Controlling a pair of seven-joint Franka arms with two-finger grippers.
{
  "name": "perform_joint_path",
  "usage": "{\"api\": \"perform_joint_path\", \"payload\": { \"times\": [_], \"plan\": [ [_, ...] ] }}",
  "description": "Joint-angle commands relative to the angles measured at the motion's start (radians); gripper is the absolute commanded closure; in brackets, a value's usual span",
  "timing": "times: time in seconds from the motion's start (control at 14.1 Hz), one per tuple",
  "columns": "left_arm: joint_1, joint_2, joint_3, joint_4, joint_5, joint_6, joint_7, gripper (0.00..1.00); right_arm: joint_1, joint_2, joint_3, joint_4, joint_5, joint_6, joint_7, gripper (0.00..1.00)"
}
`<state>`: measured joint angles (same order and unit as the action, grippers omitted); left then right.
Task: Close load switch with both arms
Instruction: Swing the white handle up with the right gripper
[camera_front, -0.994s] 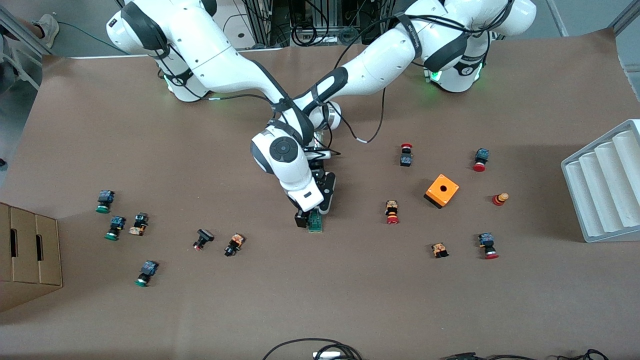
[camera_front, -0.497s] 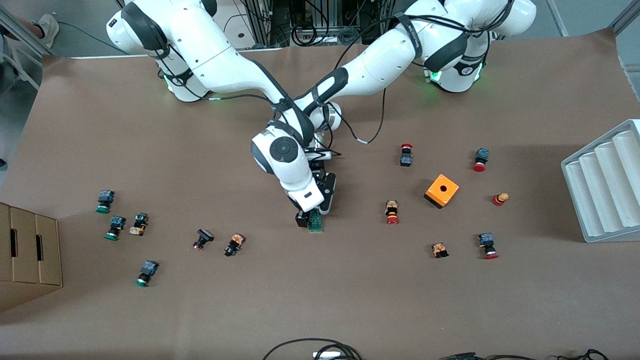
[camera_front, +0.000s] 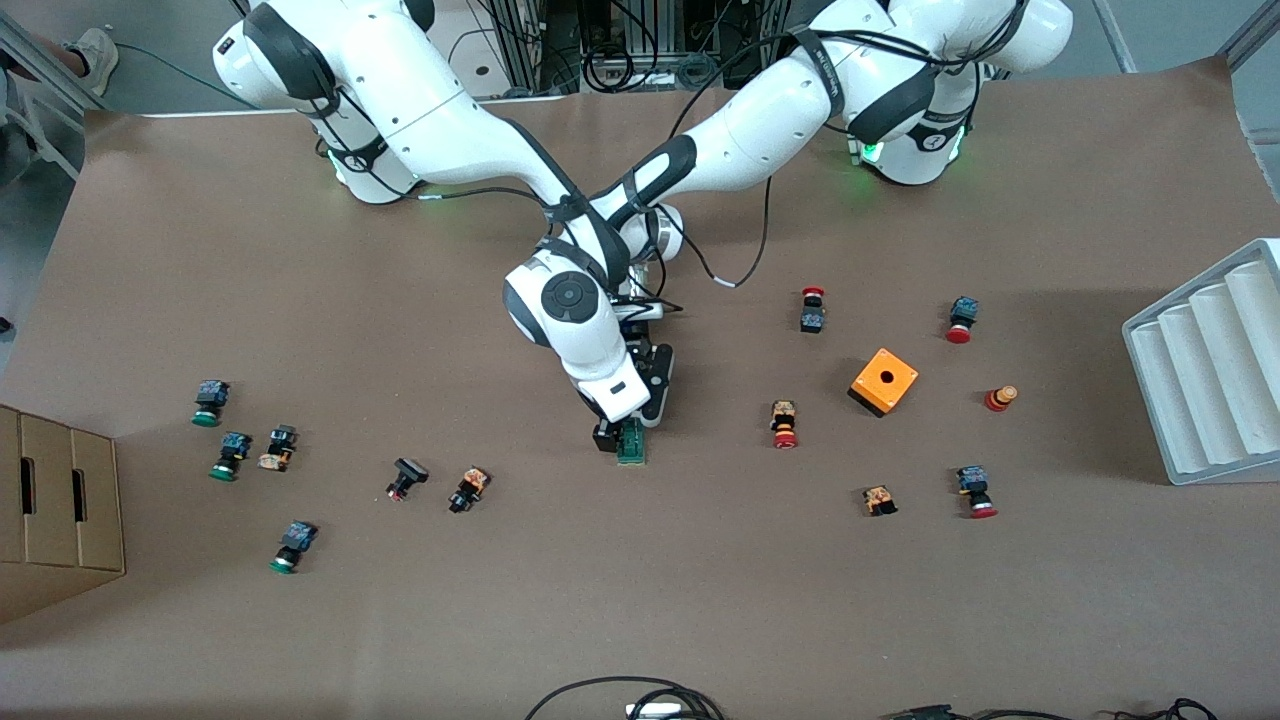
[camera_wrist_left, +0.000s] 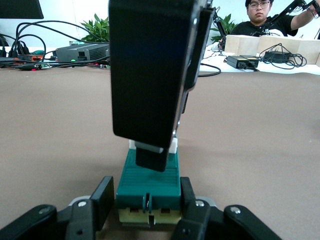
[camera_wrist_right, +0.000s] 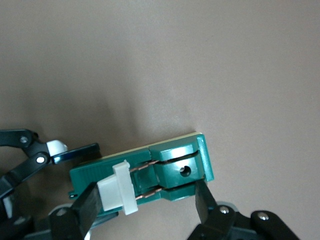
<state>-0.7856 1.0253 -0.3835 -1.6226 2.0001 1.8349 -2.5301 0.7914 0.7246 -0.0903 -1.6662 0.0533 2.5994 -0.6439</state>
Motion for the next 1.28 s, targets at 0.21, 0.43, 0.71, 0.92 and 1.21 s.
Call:
{"api": "perform_joint_path", "payload": {
  "times": [0.21,0.43,0.71,0.92,1.21],
  "plan": [
    [-0.020,0.012,0.017,0.018,0.009,-0.019,-0.019,0.39,0.009,0.019,-0.016,0.026,-0.015,0.022,0.020,0.18],
    [-0.020,0.012,0.017,0.020,0.009,-0.019,-0.019,0.39,0.009,0.016,-0.016,0.026,-0.015,0.021,0.021,0.18],
    [-0.020,0.012,0.017,0.020,0.009,-0.019,-0.019,0.39,0.009,0.012,-0.016,0.028,-0.015,0.021,0.021,0.18],
    [-0.020,0.012,0.017,0.020,0.009,-0.019,-0.019,0.39,0.008,0.012,-0.016,0.032,-0.015,0.021,0.020,0.18],
    [-0.020,0.012,0.017,0.020,0.009,-0.019,-0.019,0.39,0.006,0.007,-0.016,0.032,-0.015,0.019,0.018,0.18]
  ]
}}
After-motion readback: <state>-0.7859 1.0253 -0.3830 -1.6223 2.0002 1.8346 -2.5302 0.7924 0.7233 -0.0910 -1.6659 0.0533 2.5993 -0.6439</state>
